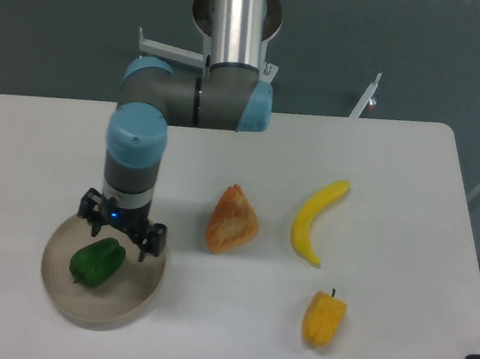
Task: Pick up the green pepper from the plate
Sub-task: 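Move the gripper across the table to above the green pepper on the plate, then lower the open gripper onto the green pepper and close it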
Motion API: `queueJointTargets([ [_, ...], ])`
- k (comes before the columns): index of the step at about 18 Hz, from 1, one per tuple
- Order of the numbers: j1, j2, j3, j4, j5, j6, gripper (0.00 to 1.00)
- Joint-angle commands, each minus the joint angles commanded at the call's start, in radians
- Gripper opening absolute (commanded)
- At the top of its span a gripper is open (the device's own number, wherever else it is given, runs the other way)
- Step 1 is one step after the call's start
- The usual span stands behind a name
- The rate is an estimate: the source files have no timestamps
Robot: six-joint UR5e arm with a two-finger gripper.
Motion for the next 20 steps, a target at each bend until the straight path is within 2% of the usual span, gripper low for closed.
queueJointTargets([
  [4, -0.002, -0.012, -0.003, 0.012, 0.000, 0.097, 1.00],
  [7, -0.006, -0.025, -0.003, 0.032, 0.002, 0.098, 1.00],
  [19, -0.011, -0.052, 0.001, 0.046, 0.009, 0.098, 1.00],
  [20, -0.009, -0.054, 0.005, 0.048, 0.009, 0.098, 0.95],
])
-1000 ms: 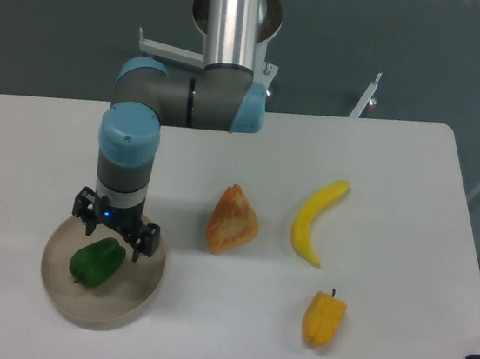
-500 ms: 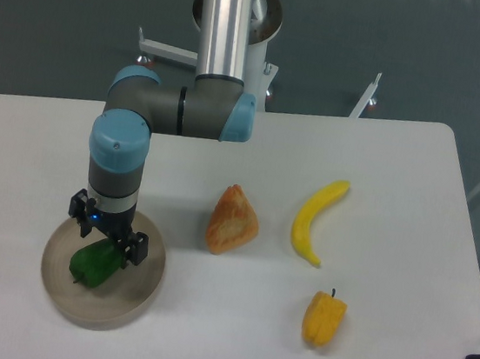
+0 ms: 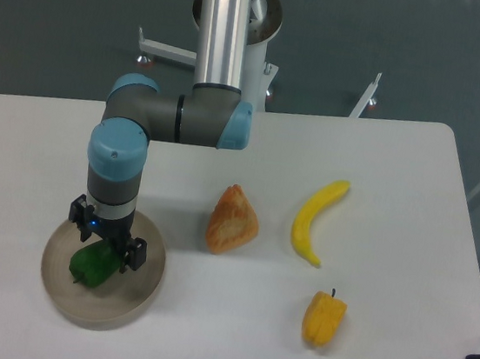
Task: Pick up the green pepper from the plate
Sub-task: 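Lower the open gripper onto the green pepper and close it, then lift the green pepper off the plate and carry it toward the yellow pepper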
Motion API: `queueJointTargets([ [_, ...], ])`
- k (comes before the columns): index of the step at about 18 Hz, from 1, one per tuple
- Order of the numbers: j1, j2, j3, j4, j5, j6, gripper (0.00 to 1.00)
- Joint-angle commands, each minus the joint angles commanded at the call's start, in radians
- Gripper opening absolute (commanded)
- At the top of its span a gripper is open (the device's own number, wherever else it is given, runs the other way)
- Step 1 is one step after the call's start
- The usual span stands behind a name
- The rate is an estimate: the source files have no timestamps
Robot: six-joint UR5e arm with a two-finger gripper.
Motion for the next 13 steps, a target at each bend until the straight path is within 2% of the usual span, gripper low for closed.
queueJointTargets([
  [3, -0.005, 0.000, 0.000, 0.000, -0.002, 0.000, 0.59],
  [5, -0.005, 0.000, 0.002, 0.000, -0.002, 0.002, 0.46],
  [8, -0.006, 0.002, 0.002, 0.002, -0.003, 0.005, 0.34],
  [13, -0.005, 0.014, 0.011, 0.000, -0.003, 0.017, 0.27],
])
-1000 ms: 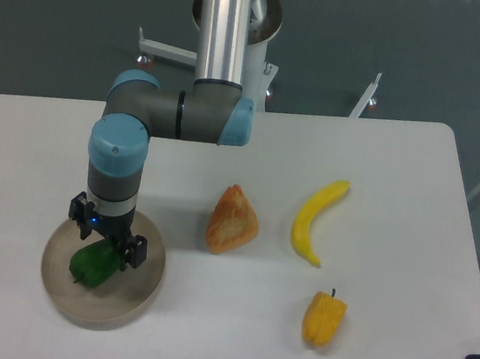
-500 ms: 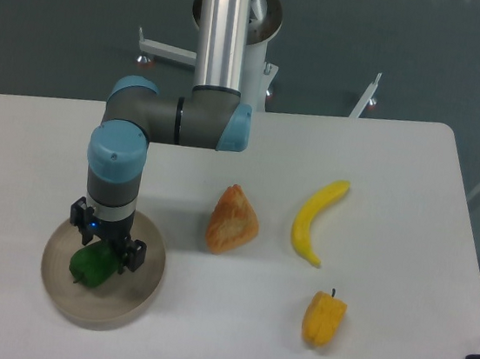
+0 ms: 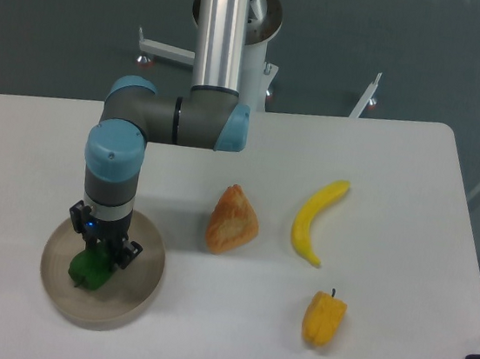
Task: Pick up the green pepper from the plate
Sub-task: 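Lift the green pepper off the plate and carry it toward the yellow pepper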
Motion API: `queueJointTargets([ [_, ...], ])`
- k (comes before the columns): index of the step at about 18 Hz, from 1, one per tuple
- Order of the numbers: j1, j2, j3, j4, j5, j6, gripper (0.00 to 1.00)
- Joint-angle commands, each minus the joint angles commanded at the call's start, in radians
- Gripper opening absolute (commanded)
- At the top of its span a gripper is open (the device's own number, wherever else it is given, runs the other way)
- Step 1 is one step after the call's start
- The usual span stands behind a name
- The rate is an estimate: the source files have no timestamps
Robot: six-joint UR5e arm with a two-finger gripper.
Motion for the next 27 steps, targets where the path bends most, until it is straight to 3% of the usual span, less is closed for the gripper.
queueJointTargets([
  [3, 0.011, 0.008, 0.034, -0.006, 0.003, 0.006, 0.25],
  [6, 0.083, 0.035, 0.058, -0.023, 0.015, 0.067, 0.25],
  [11, 0.228, 0.086, 0.078, -0.046, 0.037, 0.316, 0.25],
  [14, 0.294, 0.080, 0.113, -0.112, 0.043, 0.455, 0.25],
  [15, 0.316, 0.083, 0.123, -0.126, 0.061, 0.518, 0.30],
  [17, 0.383, 0.104, 0.123, -0.172, 0.110, 0.642, 0.26],
  [19, 0.405, 0.110, 0.130, -0.213, 0.117, 0.676, 0.19],
  [21, 0.408, 0.106, 0.127, -0.209, 0.117, 0.673, 0.14],
  [27, 0.416, 0.106, 0.129, -0.209, 0.117, 0.675, 0.15],
])
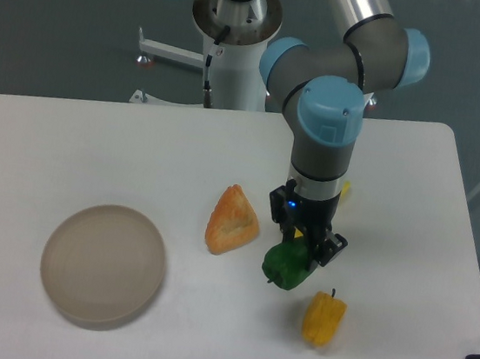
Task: Pick up the green pepper from the plate
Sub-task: 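Lift the green pepper off the plate and carry it toward the yellow pepper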
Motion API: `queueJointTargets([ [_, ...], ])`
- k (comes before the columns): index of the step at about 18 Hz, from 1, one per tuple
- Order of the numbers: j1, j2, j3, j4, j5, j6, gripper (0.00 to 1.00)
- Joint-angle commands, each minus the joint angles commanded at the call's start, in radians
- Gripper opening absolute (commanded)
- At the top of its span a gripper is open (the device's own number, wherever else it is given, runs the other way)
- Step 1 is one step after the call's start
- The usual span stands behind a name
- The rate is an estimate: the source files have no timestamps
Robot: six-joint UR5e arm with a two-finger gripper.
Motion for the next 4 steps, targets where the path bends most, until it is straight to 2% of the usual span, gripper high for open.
queueJointTargets([
  [4, 0.011, 0.000, -0.006, 0.002, 0.000, 0.000, 0.15],
])
